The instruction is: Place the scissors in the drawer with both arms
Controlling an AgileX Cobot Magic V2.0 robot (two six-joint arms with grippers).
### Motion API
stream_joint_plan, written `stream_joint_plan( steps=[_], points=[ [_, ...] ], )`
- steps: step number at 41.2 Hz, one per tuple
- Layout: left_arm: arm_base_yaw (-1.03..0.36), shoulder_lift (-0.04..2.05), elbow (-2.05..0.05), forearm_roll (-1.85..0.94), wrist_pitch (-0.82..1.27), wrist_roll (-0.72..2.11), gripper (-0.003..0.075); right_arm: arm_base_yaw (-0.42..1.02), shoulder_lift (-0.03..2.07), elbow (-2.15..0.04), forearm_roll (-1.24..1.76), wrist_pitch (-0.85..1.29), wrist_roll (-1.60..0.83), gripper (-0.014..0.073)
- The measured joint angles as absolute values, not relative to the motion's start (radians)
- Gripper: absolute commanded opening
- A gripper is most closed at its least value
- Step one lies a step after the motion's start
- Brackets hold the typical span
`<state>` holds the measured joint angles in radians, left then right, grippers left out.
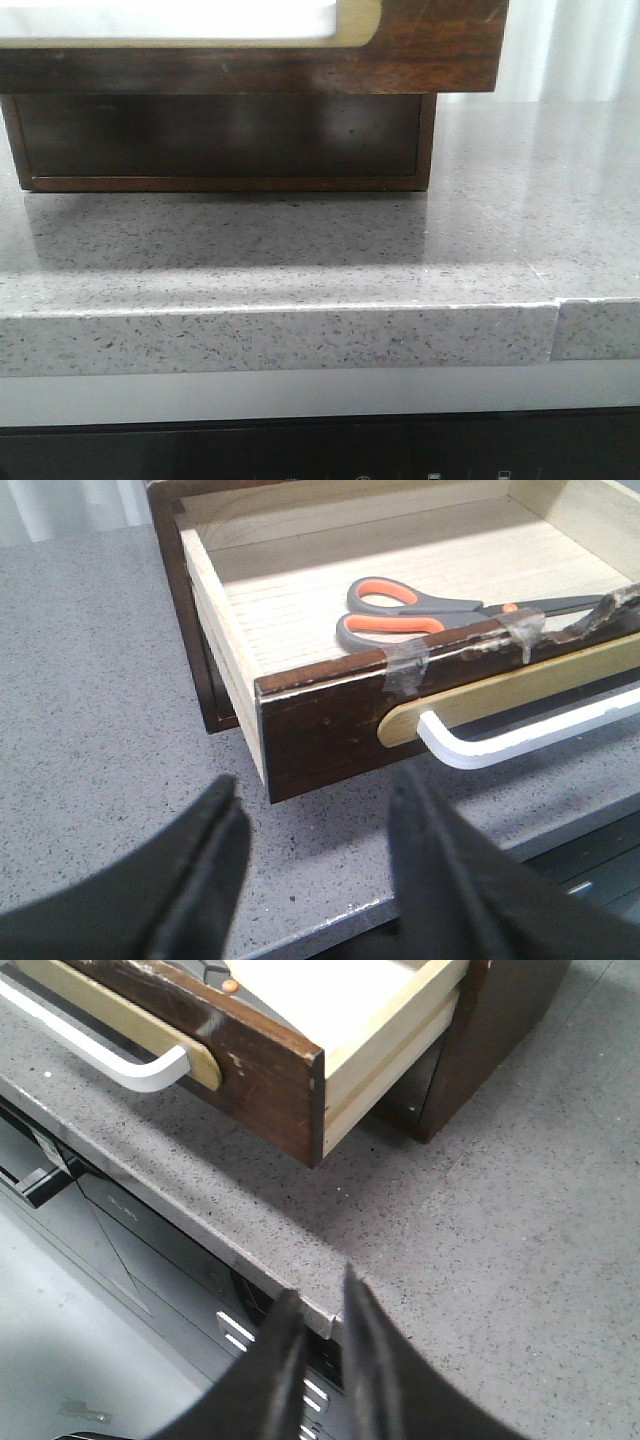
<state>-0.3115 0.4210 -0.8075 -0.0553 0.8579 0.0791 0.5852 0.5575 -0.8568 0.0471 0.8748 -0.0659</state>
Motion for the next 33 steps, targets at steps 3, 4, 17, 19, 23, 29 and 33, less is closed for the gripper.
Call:
stream_joint_plan(
  steps=[3, 4, 17, 19, 23, 29, 33],
  points=[
    [-0.312, 0.421, -0.804, -0.055, 0.858, 0.079, 0.0074, 0.585, 0.558, -0.857, 0.047, 0.875, -0.066, -0.0073],
    [-0.312, 0.421, -0.804, -0.055, 0.858, 0.079, 0.0043, 0.585, 0.558, -0.857, 0.047, 0.875, -0.066, -0.0065],
    [-0.312, 0.421, -0.804, -0.055, 0.858, 0.067, -0.002, 0.585, 0.558, -0.857, 0.047, 0.887, -0.066, -0.0068],
    [-0.312, 0.421, -0.804, -0.055, 0.858, 0.065, -0.002, 0.585, 0.558, -0.857, 0.045, 0.889, -0.066, -0.0068],
    [-0.312, 0.421, -0.804, -0.055, 0.858, 0.063, -0.002, 0.585, 0.558, -0.857, 0.045, 0.889, -0.066, -0.0068],
    [-0.312, 0.421, -0.804, -0.055, 0.858, 0.062, -0.002, 0.585, 0.558, -0.857, 0.045, 0.889, -0.066, -0.0068],
    [-0.312, 0.421, -0.804, -0.055, 0.858, 0.06, -0.002, 0.585, 0.558, -0.857, 0.045, 0.891, -0.066, -0.0068]
  ],
)
